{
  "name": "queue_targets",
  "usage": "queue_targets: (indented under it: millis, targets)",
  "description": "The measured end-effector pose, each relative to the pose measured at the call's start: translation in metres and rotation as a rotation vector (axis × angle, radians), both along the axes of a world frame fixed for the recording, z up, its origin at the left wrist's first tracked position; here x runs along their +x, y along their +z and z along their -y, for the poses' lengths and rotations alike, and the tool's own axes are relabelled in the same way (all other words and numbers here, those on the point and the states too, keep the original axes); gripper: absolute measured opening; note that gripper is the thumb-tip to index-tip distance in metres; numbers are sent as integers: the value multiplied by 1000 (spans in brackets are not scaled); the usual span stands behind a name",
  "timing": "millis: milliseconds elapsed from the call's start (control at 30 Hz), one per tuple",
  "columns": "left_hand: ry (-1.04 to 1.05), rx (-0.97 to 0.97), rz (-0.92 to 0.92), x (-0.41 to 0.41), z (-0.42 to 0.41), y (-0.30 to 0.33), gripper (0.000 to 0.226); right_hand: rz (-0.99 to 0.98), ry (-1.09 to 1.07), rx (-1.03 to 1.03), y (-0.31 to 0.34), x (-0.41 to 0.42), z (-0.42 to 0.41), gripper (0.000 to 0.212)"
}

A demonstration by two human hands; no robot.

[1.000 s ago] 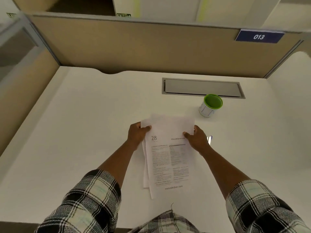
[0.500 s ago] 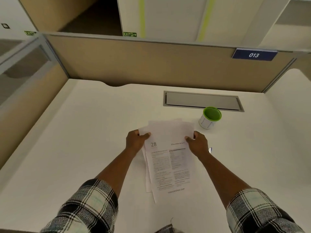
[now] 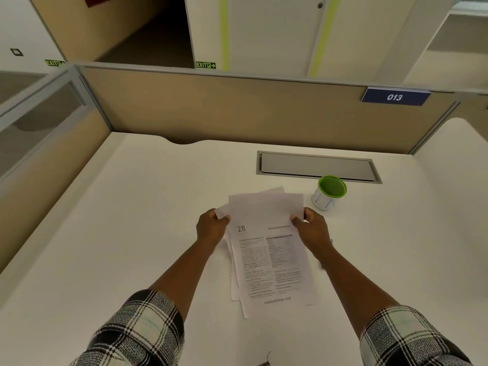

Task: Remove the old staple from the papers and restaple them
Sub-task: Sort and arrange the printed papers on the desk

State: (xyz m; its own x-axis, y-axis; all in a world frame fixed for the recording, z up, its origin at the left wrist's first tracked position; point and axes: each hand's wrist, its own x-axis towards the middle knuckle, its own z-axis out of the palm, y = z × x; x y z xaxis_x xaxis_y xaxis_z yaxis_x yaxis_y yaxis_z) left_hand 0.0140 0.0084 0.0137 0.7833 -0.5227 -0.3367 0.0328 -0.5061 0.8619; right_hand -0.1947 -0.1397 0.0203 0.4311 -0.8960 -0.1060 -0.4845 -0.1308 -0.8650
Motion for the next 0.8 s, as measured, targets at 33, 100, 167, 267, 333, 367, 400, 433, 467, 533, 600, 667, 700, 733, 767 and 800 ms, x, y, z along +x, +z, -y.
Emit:
queue_targets:
  millis: [33, 100, 167, 267, 333, 367, 400, 433, 467, 533, 600, 667, 700, 733, 767, 800]
  targets:
    - [2, 38, 23, 0, 0, 0, 21, 11, 8, -8, 2, -1, 1, 20]
    - [24, 100, 10, 1, 0, 0, 16, 13, 26, -31, 7, -2, 2, 21]
    - [49, 97, -122, 1, 0, 1, 13, 36, 46, -54, 13, -4, 2, 19]
    - [69, -73, -560, -1, 2, 8, 31, 96, 98, -158, 20, -6, -5, 11]
    - [39, -198, -809, 0, 5, 12, 49, 170, 189, -224, 24, -2, -14, 6]
    - [20, -226, -877, 1, 8, 14, 57, 203, 258, -270, 26, 0, -20, 5]
    - [8, -233, -906, 2, 11, 17, 63, 216, 336, -351, 28, 3, -25, 7]
    - [8, -221, -904, 4, 13, 21, 64, 193, 417, -471, 28, 6, -29, 10]
    - [16, -201, -887, 6, 15, 24, 61, 142, 506, -619, 29, 9, -33, 14]
    - [28, -149, -840, 10, 16, 27, 52, 49, 708, -916, 28, 14, -39, 17]
    - [45, -77, -752, 15, 14, 25, 42, 15, 871, -1091, 25, 16, -44, 16]
    - [58, -13, -660, 18, 10, 22, 39, 5, 938, -1101, 22, 16, -49, 19]
    - [54, -1, -626, 18, 9, 21, 41, -3, 943, -1073, 20, 15, -50, 25]
    - [38, 10, -586, 18, 8, 23, 43, -13, 940, -1037, 19, 13, -51, 32]
    - [10, 22, -538, 17, 8, 24, 43, -22, 933, -999, 17, 12, -52, 36]
    - [-24, 23, -494, 16, 6, 27, 41, -25, 917, -962, 17, 10, -51, 37]
